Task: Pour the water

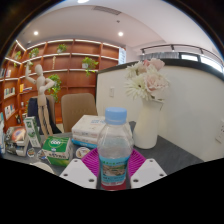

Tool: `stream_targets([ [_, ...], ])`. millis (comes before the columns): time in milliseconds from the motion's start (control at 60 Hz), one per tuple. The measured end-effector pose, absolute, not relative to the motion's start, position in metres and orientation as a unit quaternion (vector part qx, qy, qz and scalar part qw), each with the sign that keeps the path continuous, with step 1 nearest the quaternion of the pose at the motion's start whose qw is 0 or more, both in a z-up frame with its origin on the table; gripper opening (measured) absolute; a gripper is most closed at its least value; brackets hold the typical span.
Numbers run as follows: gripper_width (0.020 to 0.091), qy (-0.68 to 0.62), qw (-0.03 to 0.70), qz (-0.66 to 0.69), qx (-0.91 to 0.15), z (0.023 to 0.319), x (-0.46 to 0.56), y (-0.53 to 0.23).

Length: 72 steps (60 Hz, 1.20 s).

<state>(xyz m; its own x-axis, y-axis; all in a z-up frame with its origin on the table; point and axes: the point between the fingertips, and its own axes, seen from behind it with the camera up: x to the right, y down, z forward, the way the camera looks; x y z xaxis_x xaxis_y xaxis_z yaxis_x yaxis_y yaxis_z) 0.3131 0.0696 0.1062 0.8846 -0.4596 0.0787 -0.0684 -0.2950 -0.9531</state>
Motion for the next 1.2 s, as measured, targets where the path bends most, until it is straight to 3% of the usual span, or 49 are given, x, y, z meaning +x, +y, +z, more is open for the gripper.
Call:
stream_targets([
  [200,0.0340,0.163,0.566,-0.157,-0.792,0.065,0.322,0.081],
  [350,0.0363,0.165,0.584,-0.150,-0.781,0.069,0.323,0.080],
  [533,0.0514,0.158,0.573,-0.153,-0.790,0.062,0.319,0.076],
  [700,0.0761,0.140,0.562,-0.130,-0.805,0.053,0.307,0.061],
  [800,0.0820,0.131,0.557,-0.134,-0.809,0.057,0.297,0.039],
  [1050,0.0827,0.094,0.541,-0.095,-0.831,0.060,0.245,-0.043],
  [1200,0.0826,0.084,0.534,-0.113,-0.834,0.077,0.238,-0.096],
])
